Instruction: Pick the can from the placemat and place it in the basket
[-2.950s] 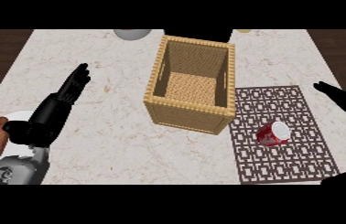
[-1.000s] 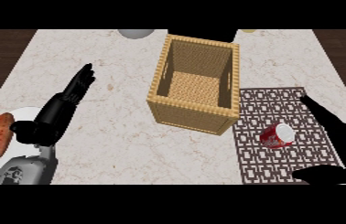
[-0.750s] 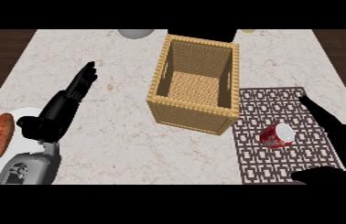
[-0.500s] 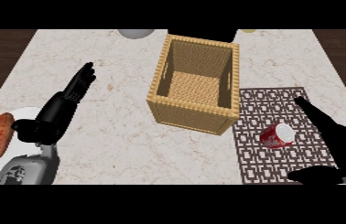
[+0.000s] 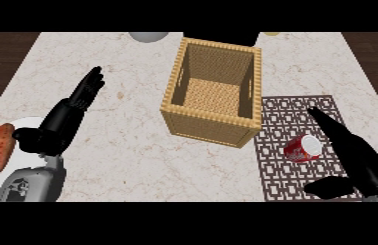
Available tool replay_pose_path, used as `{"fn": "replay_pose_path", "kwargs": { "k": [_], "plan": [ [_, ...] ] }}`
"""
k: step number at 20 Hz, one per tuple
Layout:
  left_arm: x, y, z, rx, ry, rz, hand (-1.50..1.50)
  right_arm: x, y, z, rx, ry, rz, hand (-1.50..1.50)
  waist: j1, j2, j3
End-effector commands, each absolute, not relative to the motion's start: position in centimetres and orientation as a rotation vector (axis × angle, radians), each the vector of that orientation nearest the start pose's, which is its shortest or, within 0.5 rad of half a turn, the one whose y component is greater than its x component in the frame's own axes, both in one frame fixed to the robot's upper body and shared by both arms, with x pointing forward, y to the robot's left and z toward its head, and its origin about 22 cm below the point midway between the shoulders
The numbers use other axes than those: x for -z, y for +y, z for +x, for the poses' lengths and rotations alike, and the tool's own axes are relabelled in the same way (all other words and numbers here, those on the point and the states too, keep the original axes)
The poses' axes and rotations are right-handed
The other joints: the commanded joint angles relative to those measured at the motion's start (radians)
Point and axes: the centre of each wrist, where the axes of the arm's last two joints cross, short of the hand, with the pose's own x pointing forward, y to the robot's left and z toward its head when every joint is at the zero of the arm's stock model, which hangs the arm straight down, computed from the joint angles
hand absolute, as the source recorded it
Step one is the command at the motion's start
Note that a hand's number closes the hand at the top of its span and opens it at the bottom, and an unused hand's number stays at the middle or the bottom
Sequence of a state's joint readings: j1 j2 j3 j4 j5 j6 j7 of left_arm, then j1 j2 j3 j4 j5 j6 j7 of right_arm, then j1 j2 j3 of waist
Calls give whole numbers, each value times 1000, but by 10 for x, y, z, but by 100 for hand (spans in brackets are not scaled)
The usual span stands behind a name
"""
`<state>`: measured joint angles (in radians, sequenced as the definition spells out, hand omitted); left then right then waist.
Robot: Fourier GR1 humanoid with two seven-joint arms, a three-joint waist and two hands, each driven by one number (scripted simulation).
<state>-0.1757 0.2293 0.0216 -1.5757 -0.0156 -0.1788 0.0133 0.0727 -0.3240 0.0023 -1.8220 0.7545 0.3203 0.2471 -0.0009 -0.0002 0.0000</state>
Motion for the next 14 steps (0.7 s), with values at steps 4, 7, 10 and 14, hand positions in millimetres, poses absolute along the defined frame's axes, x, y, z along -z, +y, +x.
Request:
{"fn": "replay_pose_path", "kwargs": {
  "k": [4, 7, 10, 14],
  "plan": [
    [-48, 280, 266, 381, -1678, 42, 0, -50, -270, 238, -937, -1163, -776, -150, 4, 0, 0],
    [-52, 264, 280, 376, -1701, 50, 0, -43, -280, 245, -932, -1130, -790, -150, 1, 0, 0],
    [-57, 262, 293, 368, -1702, 51, 0, -41, -275, 249, -956, -1084, -784, -150, -1, 1, 0],
    [-62, 277, 292, 375, -1706, 62, 0, -18, -293, 246, -963, -1054, -801, -150, 0, 1, 0]
  ]
}}
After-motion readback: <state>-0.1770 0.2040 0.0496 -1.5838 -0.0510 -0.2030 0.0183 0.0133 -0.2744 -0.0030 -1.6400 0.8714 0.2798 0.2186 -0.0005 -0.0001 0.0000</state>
